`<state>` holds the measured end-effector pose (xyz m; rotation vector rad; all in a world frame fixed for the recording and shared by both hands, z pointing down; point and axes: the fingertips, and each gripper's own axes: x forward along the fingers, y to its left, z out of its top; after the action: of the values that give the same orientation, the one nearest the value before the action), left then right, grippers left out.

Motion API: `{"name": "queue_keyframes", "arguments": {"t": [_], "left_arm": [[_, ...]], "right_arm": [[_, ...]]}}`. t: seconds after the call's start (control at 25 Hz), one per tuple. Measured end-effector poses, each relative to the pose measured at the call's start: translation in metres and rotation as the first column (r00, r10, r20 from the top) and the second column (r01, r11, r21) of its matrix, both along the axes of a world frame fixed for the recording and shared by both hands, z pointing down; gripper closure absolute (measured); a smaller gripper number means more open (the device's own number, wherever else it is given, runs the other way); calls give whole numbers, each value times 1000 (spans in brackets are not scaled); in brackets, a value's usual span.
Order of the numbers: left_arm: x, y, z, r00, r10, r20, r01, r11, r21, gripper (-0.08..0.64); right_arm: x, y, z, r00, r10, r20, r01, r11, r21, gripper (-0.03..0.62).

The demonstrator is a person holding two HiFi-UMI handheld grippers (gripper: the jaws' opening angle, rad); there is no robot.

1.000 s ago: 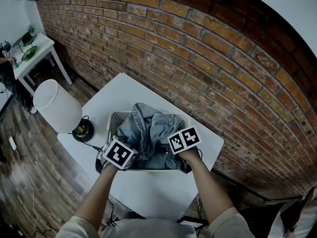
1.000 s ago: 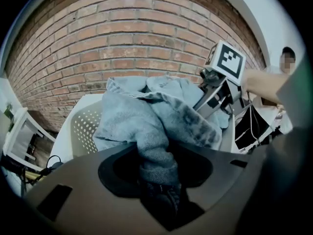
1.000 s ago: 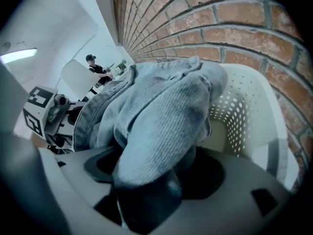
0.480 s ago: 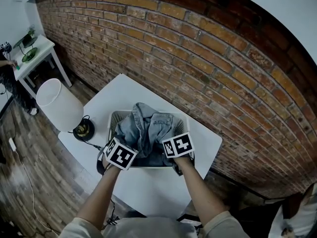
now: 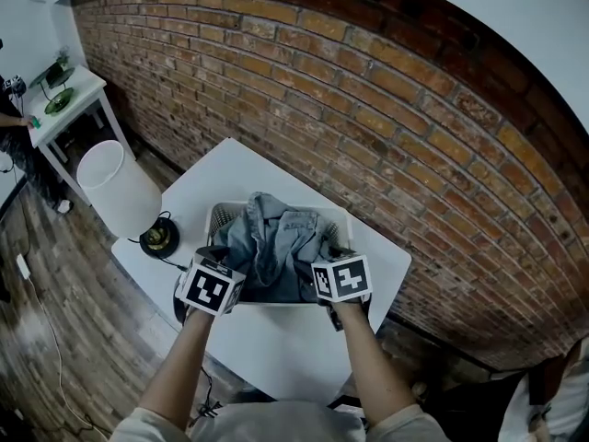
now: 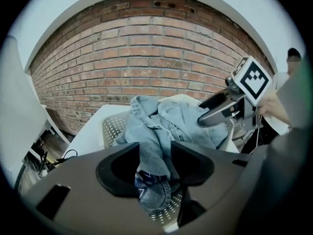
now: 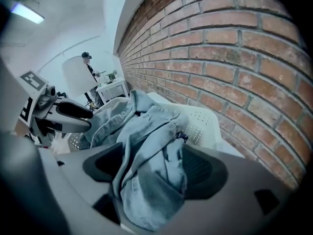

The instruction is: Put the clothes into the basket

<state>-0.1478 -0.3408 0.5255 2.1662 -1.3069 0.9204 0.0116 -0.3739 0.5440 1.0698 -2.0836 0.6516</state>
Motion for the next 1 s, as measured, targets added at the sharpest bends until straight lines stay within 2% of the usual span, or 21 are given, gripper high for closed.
{"name": "queue_keyframes", "arguments": {"t": [0.12,0.24,0.36,0.52,0.76,1.0], "left_arm": [[4,-2,-14,1000,-1,-10,2,999,52,356],[10,-3,-27,999,-9,-43,13,995,101,356],[16,-2,-43,995,-22,-93,36,988,153,358],[18,0,-62,988,-46,-146,79,971,227,416],[21,11,-92,980,-52,-192,116,935,337,519],[37,30,-128,973,-14,-230,117,891,439,549]], "right_arm": [[-1,3,-14,998,25,54,-27,999,33,213],[-7,6,-33,997,16,81,-24,994,103,231],[-13,6,-50,996,-1,88,-17,978,206,316],[-15,8,-72,996,-14,92,-19,937,349,468],[-22,23,-110,987,-60,148,-21,870,492,536],[-31,49,-147,982,-95,165,-22,805,593,576]]}}
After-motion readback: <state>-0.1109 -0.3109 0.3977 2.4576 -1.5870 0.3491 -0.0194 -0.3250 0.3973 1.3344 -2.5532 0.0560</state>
